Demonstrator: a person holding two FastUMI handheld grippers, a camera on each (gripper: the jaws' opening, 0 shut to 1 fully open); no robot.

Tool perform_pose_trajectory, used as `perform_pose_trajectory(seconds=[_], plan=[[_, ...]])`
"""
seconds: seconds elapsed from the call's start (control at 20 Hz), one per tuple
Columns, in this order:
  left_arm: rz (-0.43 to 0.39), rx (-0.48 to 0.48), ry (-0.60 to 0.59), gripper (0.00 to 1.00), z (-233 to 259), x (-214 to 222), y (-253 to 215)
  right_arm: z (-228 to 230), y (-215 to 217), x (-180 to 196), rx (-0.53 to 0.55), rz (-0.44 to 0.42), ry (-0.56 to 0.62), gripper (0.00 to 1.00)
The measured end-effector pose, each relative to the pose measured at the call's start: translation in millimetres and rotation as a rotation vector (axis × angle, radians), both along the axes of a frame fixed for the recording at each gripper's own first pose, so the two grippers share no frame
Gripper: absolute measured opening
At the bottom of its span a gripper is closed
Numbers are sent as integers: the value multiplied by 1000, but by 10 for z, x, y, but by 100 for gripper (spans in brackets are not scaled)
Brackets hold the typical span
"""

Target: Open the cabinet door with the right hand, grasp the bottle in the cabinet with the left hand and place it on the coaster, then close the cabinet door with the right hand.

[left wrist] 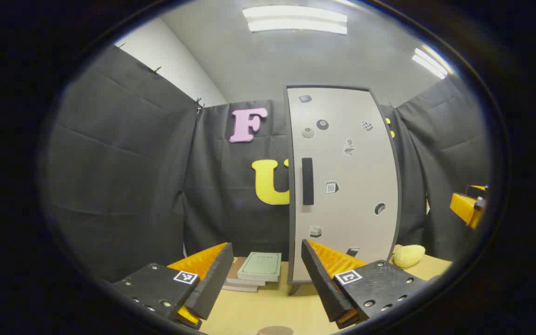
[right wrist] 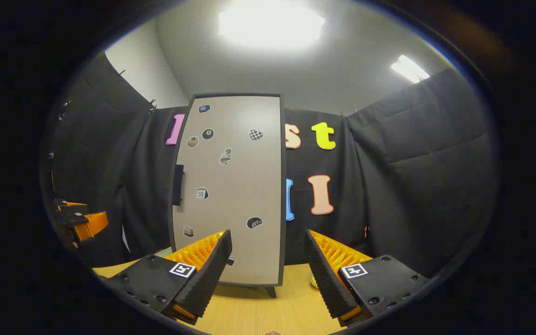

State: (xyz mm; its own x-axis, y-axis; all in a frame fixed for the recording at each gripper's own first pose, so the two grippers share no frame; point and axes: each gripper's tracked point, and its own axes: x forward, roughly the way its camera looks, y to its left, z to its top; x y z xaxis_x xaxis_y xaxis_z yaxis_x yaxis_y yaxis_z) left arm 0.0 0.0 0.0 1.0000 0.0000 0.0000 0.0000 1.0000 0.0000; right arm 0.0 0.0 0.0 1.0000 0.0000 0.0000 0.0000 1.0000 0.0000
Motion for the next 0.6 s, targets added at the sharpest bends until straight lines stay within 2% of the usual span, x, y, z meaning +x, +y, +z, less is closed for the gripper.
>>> perform_pose_trajectory(seconds=[0.35, 0.4, 0.45, 0.5, 0.55, 0.6], plan=[[4, 20, -8, 89, 20, 52, 26, -42, -2, 83, 6, 0, 4, 97], [4, 22, -10, 93, 27, 58, 39, -51, 6, 95, 6, 2, 5, 97], [6, 23, -11, 89, 26, 59, 57, -52, 13, 103, 6, 4, 5, 97], [8, 23, -11, 93, 26, 60, 69, -53, 26, 101, 4, 6, 5, 97], [9, 22, -12, 89, 24, 70, 69, -54, 35, 109, 4, 8, 5, 98], [10, 22, -12, 89, 31, 74, 69, -56, 44, 117, 4, 10, 5, 97]])
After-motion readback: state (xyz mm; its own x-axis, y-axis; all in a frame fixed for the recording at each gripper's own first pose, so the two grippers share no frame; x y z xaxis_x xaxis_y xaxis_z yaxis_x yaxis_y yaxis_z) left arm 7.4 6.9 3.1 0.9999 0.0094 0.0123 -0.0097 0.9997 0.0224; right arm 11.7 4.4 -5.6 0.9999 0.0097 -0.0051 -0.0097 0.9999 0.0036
